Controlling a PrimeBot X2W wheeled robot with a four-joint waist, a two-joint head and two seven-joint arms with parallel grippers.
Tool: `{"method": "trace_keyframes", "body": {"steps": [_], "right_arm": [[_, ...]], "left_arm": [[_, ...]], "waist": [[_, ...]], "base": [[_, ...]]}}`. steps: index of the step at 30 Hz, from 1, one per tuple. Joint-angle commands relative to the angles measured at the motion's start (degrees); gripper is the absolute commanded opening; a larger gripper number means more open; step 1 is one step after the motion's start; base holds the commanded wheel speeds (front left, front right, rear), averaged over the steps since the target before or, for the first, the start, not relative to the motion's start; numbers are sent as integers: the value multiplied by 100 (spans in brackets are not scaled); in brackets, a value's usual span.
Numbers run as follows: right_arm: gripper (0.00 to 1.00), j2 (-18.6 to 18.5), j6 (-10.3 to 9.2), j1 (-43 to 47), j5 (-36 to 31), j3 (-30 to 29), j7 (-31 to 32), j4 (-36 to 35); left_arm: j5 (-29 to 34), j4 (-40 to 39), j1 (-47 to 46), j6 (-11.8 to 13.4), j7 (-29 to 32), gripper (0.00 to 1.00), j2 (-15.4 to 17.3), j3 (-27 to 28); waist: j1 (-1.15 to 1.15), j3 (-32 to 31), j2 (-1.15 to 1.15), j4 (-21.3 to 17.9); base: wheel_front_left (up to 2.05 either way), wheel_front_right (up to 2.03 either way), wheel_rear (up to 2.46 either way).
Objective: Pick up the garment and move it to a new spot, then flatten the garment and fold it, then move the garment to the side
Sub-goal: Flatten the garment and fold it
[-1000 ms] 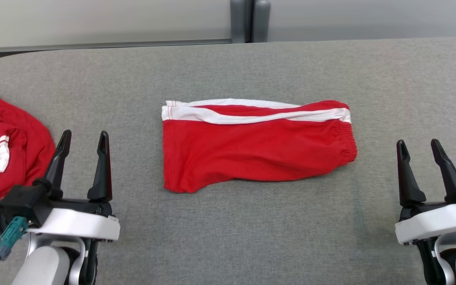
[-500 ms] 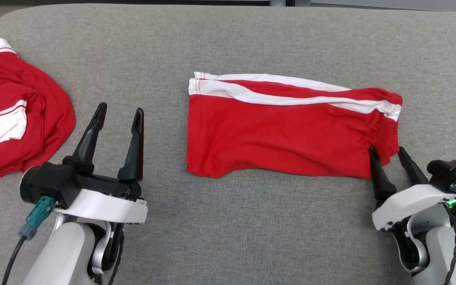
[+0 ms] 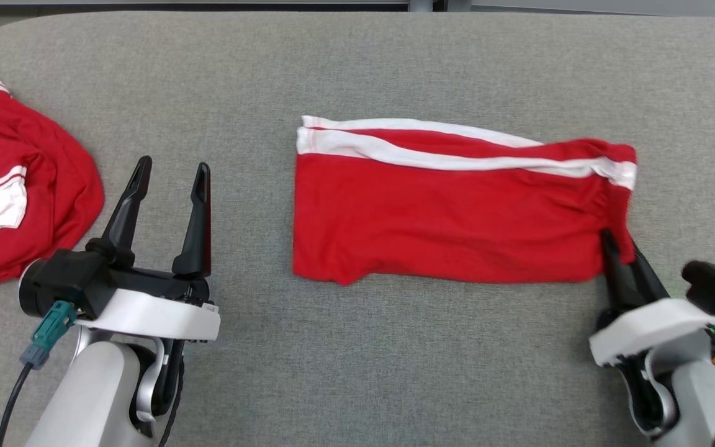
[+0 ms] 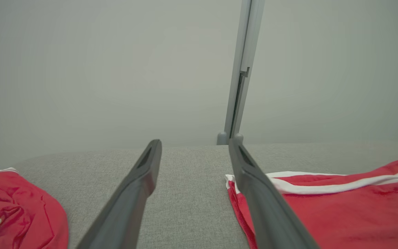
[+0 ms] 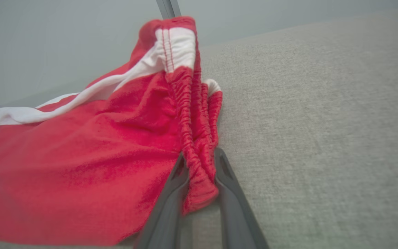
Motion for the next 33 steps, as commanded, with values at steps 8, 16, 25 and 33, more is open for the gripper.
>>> {"method": "trace_keyframes", "body": {"steps": [8, 16, 25, 33], "right_arm": [[0, -490, -14, 689, 195, -225, -52, -771], [0, -415, -10, 418, 640, 394, 797, -1928], [0, 60, -9, -452, 1094, 1921, 1647, -1665], [92, 241, -9, -993, 818, 2541, 1243, -349]], "left_arm": [[57, -41, 216, 68, -23, 100, -14, 202], [70, 56, 118, -77, -24, 100, -59, 241], [142, 127, 12, -226, -24, 100, -287, 276], [214, 222, -43, -406, -25, 100, -560, 321]], "waist": [[0, -134, 0, -155], [0, -186, 0, -37], [0, -120, 0, 454], [0, -48, 0, 805]], "base": [[0, 0, 0], [0, 0, 0], [0, 0, 0], [0, 0, 0]]}}
